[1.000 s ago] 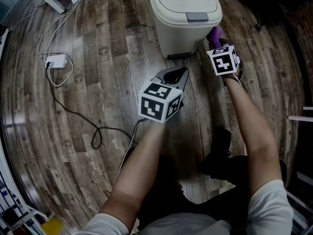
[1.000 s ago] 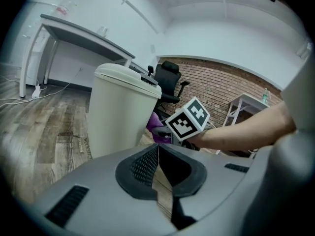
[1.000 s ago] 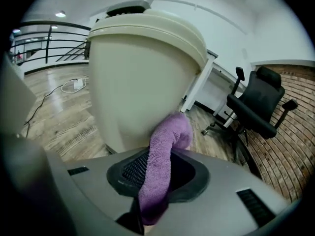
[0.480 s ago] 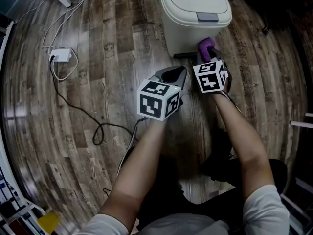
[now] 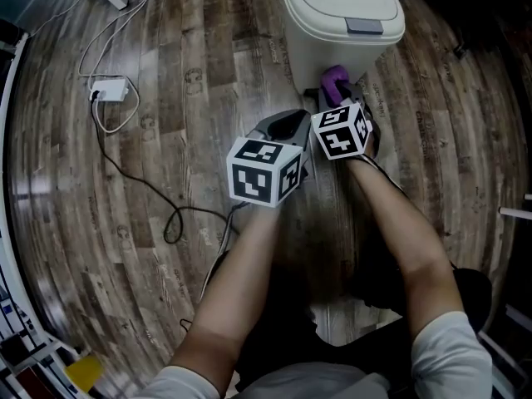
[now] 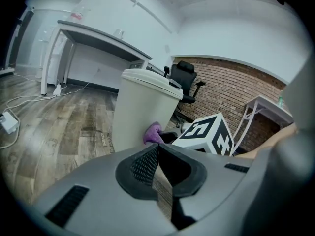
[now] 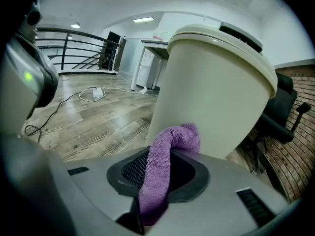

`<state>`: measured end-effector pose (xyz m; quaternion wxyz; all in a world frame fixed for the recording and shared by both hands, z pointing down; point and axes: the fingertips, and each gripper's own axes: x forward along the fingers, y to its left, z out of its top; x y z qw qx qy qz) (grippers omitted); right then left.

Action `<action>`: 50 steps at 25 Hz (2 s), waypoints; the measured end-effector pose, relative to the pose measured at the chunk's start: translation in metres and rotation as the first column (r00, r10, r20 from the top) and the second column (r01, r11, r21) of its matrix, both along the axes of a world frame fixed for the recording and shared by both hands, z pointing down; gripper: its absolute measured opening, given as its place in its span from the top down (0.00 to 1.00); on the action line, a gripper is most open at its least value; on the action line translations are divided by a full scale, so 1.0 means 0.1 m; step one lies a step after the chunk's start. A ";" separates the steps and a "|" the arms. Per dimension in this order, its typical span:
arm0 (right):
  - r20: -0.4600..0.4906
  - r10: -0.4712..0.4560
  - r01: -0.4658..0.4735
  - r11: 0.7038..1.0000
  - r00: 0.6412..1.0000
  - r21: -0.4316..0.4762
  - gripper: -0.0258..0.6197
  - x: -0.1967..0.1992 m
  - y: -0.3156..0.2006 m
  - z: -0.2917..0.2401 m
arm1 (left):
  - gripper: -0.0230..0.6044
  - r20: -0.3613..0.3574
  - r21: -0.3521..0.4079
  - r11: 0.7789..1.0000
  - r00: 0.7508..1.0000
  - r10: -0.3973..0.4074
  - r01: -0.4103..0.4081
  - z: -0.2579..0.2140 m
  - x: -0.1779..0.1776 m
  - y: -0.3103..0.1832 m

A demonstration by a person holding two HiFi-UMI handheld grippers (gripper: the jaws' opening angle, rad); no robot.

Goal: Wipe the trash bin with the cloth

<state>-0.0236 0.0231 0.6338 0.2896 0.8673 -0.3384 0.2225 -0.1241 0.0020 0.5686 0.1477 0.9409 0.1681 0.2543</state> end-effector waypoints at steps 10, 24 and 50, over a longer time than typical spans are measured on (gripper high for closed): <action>0.069 -0.185 0.181 0.982 0.980 0.061 0.82 -0.26 -0.56 0.09 | 0.96 0.033 0.030 0.996 0.996 -0.086 0.085 0.06 -0.10 -0.36; 0.164 -0.189 0.203 0.976 0.968 -0.074 0.82 -0.19 0.29 0.55 | 0.96 0.051 -0.021 0.997 0.996 0.080 -0.079 0.15 -0.02 0.19; 0.243 0.087 -0.054 0.989 0.966 -0.138 0.82 0.45 0.68 1.22 | 0.96 0.155 -0.028 0.999 0.987 0.031 -0.027 0.40 -0.09 0.21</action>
